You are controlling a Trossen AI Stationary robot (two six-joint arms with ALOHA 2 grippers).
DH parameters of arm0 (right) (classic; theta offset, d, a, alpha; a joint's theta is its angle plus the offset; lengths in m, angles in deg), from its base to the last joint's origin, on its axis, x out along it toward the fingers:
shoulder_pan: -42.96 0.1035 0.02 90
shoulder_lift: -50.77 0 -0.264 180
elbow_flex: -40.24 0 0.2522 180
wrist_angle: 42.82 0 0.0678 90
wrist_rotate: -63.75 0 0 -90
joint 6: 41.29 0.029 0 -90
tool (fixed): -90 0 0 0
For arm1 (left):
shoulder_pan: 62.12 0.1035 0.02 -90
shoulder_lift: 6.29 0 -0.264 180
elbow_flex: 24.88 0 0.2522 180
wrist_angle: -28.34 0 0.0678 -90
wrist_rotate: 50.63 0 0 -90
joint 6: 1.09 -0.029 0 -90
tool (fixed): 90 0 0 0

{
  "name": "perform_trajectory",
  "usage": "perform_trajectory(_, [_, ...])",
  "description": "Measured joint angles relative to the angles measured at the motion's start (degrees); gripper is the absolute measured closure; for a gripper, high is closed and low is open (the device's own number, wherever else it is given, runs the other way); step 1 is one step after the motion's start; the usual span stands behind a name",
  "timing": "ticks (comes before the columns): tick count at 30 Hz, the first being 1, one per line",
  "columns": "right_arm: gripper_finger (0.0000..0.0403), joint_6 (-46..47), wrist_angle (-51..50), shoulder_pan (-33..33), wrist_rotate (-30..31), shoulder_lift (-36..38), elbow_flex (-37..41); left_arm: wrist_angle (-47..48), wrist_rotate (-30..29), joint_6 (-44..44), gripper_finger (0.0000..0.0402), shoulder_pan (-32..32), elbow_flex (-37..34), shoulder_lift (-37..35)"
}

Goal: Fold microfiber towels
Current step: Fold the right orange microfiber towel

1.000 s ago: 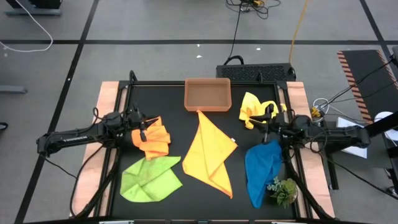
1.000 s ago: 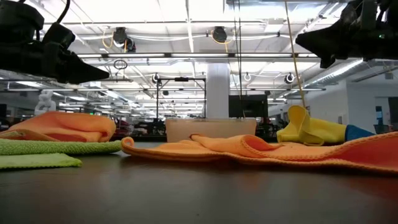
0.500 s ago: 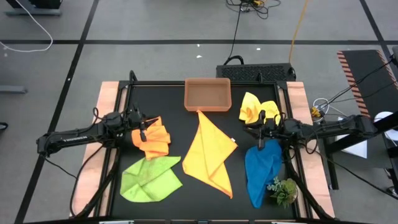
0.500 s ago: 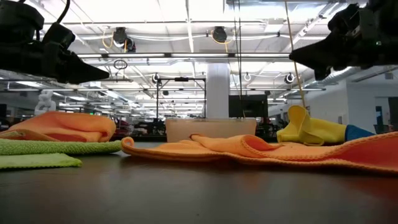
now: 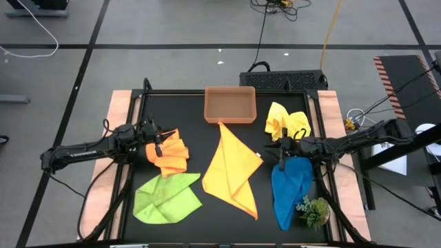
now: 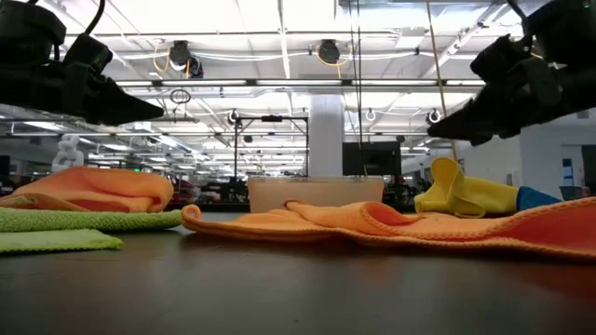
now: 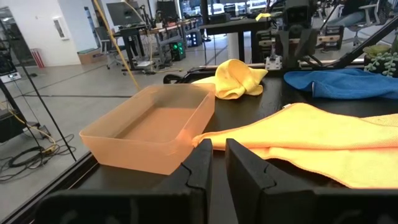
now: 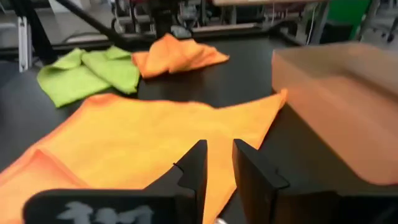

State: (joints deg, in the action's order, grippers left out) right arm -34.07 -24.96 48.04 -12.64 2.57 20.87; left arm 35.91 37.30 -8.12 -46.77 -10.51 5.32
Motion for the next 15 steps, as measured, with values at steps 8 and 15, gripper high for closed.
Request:
perform_trajectory(8, [0.0256,6.6,-0.1,-1.6,0.0,-7.5,-0.1,0.0,0.0,0.0,0.0353,0.0,0.0,0.0])
perform_trajectory(15, [0.0237,10.1,-7.9,-1.7,-0.1,-15.5,-6.0,0.0,0.0,0.0,0.0353,0.0,0.0,0.0])
